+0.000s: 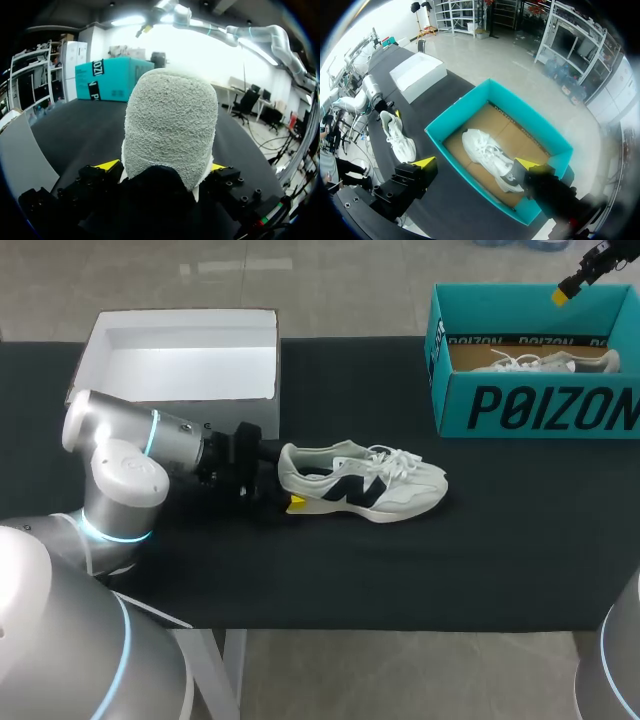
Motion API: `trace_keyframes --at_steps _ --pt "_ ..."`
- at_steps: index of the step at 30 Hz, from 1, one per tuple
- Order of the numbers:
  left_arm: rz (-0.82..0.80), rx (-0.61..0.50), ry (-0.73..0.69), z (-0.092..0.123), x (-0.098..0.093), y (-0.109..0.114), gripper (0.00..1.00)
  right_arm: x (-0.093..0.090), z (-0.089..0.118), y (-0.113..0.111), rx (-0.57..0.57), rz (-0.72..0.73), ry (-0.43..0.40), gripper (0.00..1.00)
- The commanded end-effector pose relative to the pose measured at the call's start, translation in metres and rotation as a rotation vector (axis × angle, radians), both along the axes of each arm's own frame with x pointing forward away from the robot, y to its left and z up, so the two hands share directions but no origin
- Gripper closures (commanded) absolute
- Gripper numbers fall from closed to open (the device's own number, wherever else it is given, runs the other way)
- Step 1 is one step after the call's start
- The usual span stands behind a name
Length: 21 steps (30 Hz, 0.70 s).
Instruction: Take the shoe out of the shoebox, open the shoe tongue, remove and reinsert the insole, then place the shoe into the shoebox
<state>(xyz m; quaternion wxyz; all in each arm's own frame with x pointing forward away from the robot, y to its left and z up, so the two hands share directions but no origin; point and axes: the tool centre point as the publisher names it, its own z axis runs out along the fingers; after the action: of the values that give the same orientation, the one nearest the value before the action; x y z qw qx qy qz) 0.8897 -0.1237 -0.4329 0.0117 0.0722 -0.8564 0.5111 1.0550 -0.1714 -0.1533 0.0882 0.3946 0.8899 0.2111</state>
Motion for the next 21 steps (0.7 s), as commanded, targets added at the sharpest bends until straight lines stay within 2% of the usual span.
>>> trace_keyframes --at_steps 1,2,3,4,5,6,7,8,21 --pt "-0.010 -0.006 0.001 -0.0040 0.0048 0.0001 0.00 0.0004 -0.0002 -0.0003 -0.001 0.000 0.000 0.00" --pt "-0.012 -0.005 -0.002 -0.0036 0.0040 0.0003 0.08 0.0004 -0.0002 -0.0003 -0.001 0.000 0.000 0.00" --pt "-0.012 -0.003 -0.002 -0.0039 0.0030 0.0007 0.51 0.0004 -0.0002 -0.0003 -0.001 0.000 0.000 0.00" --pt "-0.012 -0.003 -0.001 -0.0041 0.0022 0.0012 0.57 0.0004 -0.0002 -0.0003 -0.001 0.000 0.000 0.00" --pt "-0.013 -0.003 0.002 -0.0045 0.0010 0.0021 0.72 0.0004 -0.0002 -0.0003 -0.001 0.000 0.000 0.00" --pt "-0.013 -0.003 0.002 -0.0046 0.0005 0.0025 0.78 0.0004 -0.0002 -0.0003 -0.001 0.000 0.000 0.00" --pt "-0.014 -0.003 0.003 -0.0047 -0.0003 0.0031 0.96 0.0004 -0.0002 -0.0003 -0.001 0.000 0.000 0.00" --pt "-0.017 -0.003 0.003 -0.0045 -0.0008 0.0036 1.00 0.0004 -0.0002 -0.0003 -0.001 0.000 0.000 0.00" --pt "-0.023 -0.002 -0.005 0.0018 -0.0036 0.0066 1.00 0.0004 -0.0002 -0.0003 -0.001 0.000 0.000 0.00"
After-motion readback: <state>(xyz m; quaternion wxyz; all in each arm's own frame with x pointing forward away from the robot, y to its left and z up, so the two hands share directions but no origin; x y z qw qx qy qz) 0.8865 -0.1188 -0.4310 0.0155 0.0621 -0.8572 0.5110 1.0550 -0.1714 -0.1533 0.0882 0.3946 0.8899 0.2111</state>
